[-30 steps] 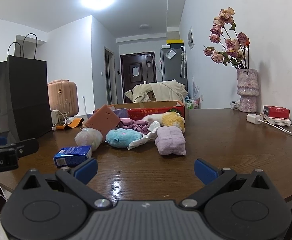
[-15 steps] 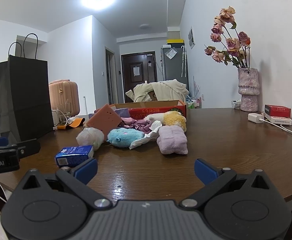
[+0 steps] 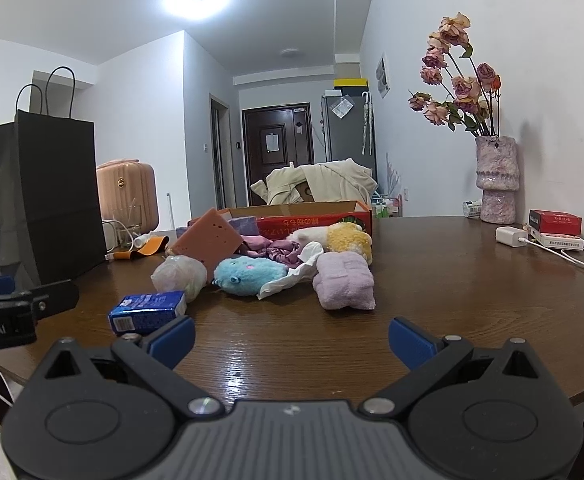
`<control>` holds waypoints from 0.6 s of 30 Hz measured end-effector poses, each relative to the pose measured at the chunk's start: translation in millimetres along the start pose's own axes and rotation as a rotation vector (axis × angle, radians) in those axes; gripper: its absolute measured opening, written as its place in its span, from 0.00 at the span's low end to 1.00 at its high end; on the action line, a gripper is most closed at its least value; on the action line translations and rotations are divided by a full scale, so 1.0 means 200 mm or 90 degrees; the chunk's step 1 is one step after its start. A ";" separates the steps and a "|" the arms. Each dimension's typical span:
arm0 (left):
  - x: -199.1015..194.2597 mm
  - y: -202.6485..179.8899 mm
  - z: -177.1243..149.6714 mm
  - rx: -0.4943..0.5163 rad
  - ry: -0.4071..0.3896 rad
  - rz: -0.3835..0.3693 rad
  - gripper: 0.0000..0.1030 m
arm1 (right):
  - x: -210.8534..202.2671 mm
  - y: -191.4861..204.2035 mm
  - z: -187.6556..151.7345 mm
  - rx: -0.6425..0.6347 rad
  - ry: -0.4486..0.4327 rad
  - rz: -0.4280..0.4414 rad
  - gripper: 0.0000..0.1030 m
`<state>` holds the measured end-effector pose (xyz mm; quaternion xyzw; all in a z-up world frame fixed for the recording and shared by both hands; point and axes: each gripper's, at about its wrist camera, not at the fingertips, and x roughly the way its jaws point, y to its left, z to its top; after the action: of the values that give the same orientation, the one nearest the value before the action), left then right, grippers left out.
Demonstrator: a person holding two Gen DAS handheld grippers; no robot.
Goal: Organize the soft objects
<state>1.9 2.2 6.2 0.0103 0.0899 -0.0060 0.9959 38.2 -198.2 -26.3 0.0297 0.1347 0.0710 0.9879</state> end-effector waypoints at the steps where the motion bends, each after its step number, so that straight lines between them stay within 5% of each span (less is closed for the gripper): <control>1: 0.00 0.00 0.00 0.000 0.000 0.001 1.00 | 0.00 0.00 0.00 0.001 0.000 0.000 1.00; 18: 0.00 0.00 0.00 0.001 -0.001 0.003 1.00 | 0.01 0.00 0.00 0.004 -0.002 0.000 1.00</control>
<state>2.4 2.8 5.9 0.0111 0.0894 -0.0036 0.9959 40.7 -197.1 -27.2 0.0326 0.1332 0.0703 0.9880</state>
